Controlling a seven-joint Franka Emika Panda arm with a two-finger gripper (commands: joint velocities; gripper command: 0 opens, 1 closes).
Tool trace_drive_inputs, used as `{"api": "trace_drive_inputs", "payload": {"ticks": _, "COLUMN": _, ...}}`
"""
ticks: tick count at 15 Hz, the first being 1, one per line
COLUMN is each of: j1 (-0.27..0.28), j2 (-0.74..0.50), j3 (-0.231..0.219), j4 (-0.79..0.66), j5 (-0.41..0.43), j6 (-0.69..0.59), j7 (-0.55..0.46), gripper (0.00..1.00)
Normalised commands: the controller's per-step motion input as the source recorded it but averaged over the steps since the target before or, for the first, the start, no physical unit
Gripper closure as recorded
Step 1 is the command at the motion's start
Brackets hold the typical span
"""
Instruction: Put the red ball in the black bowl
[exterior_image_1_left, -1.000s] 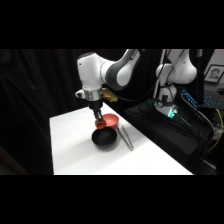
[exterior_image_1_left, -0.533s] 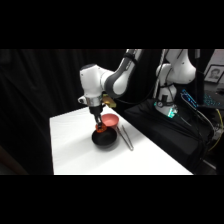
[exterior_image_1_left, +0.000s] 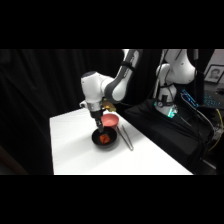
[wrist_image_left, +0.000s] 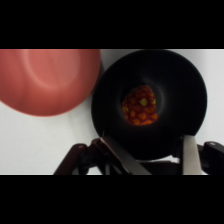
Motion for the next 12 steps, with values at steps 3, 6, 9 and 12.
{"api": "trace_drive_inputs", "payload": {"ticks": 3, "j1": 0.031, "j2": -0.29, "j3": -0.058, "j4": -0.05, "j5": -0.011, "j6": -0.15, "j7": -0.04, "gripper": 0.00}}
{"api": "trace_drive_inputs", "payload": {"ticks": 6, "j1": 0.009, "j2": -0.37, "j3": -0.048, "j4": -0.02, "j5": 0.013, "j6": -0.36, "j7": -0.06, "gripper": 0.00}}
{"api": "trace_drive_inputs", "payload": {"ticks": 9, "j1": 0.018, "j2": -0.35, "j3": -0.060, "j4": 0.04, "j5": -0.026, "j6": -0.42, "j7": -0.02, "gripper": 0.00}}
{"api": "trace_drive_inputs", "payload": {"ticks": 12, "j1": 0.002, "j2": -0.29, "j3": -0.038, "j4": 0.09, "j5": -0.005, "j6": -0.37, "j7": -0.07, "gripper": 0.00}}
